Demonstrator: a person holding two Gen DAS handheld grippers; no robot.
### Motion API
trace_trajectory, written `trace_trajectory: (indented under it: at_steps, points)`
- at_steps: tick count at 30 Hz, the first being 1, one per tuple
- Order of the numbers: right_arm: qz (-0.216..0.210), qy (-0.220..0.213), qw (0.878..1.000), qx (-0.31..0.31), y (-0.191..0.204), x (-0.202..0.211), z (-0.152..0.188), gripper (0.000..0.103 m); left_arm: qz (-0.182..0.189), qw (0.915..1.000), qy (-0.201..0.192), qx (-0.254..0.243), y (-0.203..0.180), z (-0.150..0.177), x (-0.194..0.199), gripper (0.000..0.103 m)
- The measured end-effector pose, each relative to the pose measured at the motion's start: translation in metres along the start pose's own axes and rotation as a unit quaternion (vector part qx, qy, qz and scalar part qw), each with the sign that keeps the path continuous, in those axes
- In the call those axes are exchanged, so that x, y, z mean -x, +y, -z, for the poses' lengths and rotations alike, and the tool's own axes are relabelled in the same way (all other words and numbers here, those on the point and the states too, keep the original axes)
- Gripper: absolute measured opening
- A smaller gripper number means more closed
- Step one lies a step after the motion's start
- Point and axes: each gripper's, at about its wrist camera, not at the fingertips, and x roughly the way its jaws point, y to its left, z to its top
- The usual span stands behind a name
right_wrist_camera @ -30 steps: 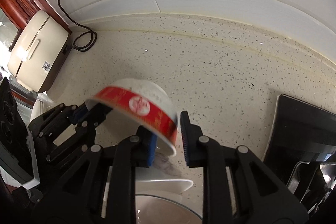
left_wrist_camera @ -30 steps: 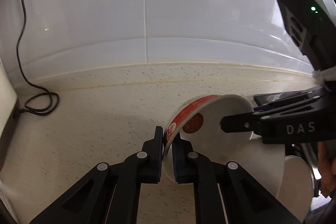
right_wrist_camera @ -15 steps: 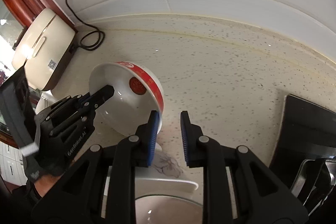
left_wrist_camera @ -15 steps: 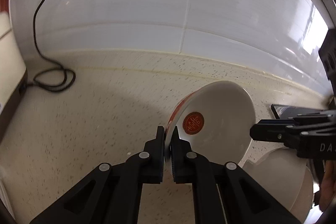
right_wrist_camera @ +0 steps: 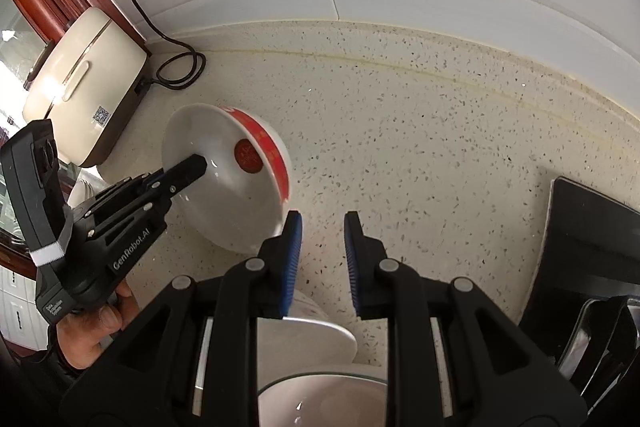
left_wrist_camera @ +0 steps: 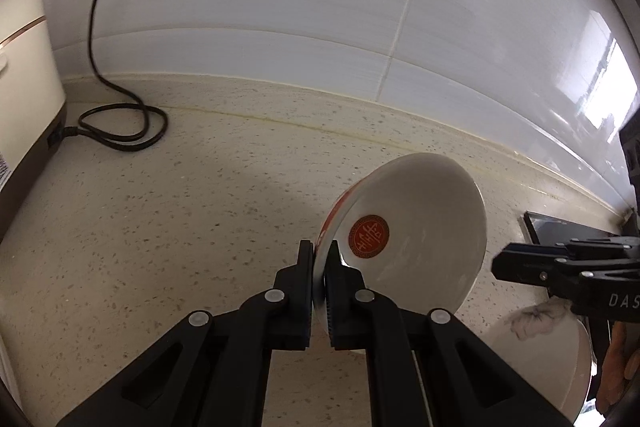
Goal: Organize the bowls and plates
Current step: 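Carry the red-band bowl toward the rice cooker and lower it onto the counter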
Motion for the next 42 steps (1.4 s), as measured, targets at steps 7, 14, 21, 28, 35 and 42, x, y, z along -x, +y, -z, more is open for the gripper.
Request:
trace_trajectory:
  at_steps: [7, 14, 21, 28, 35, 42]
  points:
    - [-0.002, -0.002, 1.0, 0.004, 0.004, 0.0, 0.005, 0.025, -0.006, 0.9999, 0.005, 0.014, 0.01, -0.003, 0.006, 0.006]
    - [-0.001, -0.008, 1.0, 0.001, 0.004, 0.007, 0.004, 0.025, -0.003, 0.9995, 0.008, 0.03, 0.022, -0.001, 0.013, 0.006]
    - [-0.003, -0.048, 0.999, -0.002, 0.021, 0.036, -0.002, 0.025, 0.007, 0.9986, 0.015, 0.05, 0.044, 0.004, 0.022, 0.006]
    - [0.014, -0.111, 0.994, 0.019, 0.1, 0.053, 0.009, 0.029, 0.03, 0.9949, 0.025, 0.093, 0.085, 0.01, 0.033, 0.007]
    - [0.06, -0.126, 0.99, 0.012, 0.167, 0.002, 0.035, 0.029, 0.052, 0.9875, 0.038, 0.144, 0.131, 0.017, 0.042, 0.007]
    - [0.08, -0.138, 0.987, 0.001, 0.189, -0.035, 0.039, 0.029, 0.085, 0.9759, 0.054, 0.194, 0.166, 0.021, 0.043, 0.008]
